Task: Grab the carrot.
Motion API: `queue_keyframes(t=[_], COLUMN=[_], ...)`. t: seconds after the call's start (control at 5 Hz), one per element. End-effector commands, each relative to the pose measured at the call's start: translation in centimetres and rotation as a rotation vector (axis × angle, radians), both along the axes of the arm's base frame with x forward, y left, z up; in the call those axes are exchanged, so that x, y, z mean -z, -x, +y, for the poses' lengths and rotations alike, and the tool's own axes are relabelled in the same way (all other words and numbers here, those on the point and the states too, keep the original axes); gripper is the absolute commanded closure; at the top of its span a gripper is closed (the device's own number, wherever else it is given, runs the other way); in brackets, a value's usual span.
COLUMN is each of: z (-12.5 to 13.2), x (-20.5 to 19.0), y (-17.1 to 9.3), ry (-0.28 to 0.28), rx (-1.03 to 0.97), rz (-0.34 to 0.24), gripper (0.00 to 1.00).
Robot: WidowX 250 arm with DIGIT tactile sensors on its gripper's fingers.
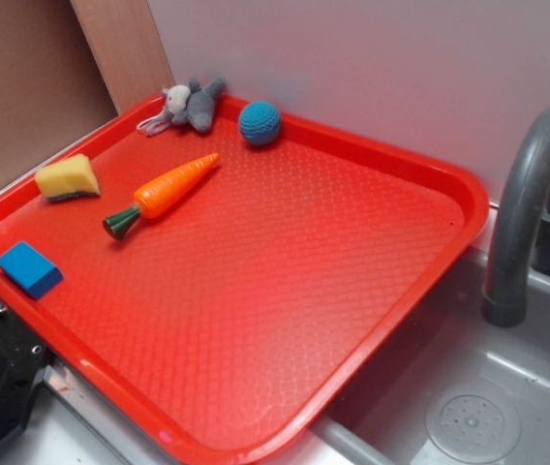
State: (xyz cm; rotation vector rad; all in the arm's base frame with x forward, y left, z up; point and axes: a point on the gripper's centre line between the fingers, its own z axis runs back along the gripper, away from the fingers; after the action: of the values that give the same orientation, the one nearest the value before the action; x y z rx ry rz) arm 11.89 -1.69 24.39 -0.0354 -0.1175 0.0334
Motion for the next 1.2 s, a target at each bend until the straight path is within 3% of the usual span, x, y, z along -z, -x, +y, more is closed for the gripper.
queue_keyframes(t=[0.0, 0.4, 0.6, 0.8, 1.0], z=[0.0, 2.1, 3.6, 4.1, 4.8], x=[0.0, 3.0, 6.1, 11.2, 16.2], y=[0.0, -6.8, -9.3, -10.6, -10.6], ry=[0.0, 0.044, 0.019, 0.01, -0.046], rx=[0.0, -0.142, -0.182, -0.176, -0.164], rz=[0.0, 0.016, 0.043, 0.122, 0.216], gripper=[0.0, 0.0, 0.0, 0.0, 0.0])
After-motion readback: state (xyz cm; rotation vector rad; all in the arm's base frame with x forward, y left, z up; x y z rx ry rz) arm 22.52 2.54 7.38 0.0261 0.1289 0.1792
